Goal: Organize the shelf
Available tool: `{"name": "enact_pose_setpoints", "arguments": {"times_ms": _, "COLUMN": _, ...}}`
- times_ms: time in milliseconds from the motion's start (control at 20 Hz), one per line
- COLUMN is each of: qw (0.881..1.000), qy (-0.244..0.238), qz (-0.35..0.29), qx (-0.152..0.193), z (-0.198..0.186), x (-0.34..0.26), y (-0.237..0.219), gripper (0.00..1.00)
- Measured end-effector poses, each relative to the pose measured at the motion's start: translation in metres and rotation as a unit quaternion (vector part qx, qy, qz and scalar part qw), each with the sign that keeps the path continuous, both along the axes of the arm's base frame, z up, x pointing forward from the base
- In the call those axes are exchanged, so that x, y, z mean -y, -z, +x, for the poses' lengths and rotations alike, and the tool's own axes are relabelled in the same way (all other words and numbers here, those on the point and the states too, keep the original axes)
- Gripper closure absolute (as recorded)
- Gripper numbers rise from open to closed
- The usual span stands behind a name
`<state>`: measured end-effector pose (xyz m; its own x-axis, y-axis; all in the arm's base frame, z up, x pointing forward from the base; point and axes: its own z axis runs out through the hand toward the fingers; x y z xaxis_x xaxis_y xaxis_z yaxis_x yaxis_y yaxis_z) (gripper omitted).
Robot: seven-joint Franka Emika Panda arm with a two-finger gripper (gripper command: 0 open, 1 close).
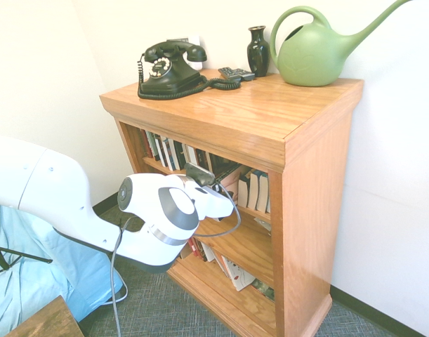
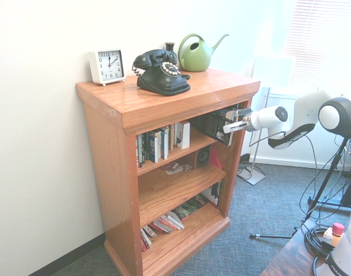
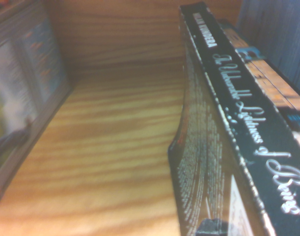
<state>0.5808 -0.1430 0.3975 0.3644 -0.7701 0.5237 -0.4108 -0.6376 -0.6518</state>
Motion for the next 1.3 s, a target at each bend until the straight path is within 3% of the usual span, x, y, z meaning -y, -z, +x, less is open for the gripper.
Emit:
{"name": "enact_pose_setpoints", "arguments": {"times_ms": 350, "qw": 0.998, "qy": 0.003, "qz": 0.054, "qx": -0.013, "z": 0.021, "x": 0.017, "y": 0.005, "gripper": 1.0}}
{"name": "enact_pose_setpoints", "arguments": {"times_ms": 400, "qw": 0.998, "qy": 0.002, "qz": 0.053, "qx": -0.016, "z": 0.023, "x": 0.018, "y": 0.005, "gripper": 0.0}}
{"name": "enact_pose_setpoints", "arguments": {"times_ms": 1050, "qw": 0.999, "qy": -0.01, "qz": 0.025, "qx": -0.028, "z": 0.035, "x": 0.014, "y": -0.003, "gripper": 0.0}}
{"name": "enact_pose_setpoints", "arguments": {"times_ms": 1300, "qw": 0.999, "qy": -0.018, "qz": 0.005, "qx": -0.039, "z": 0.016, "x": 0.017, "y": -0.013, "gripper": 0.0}}
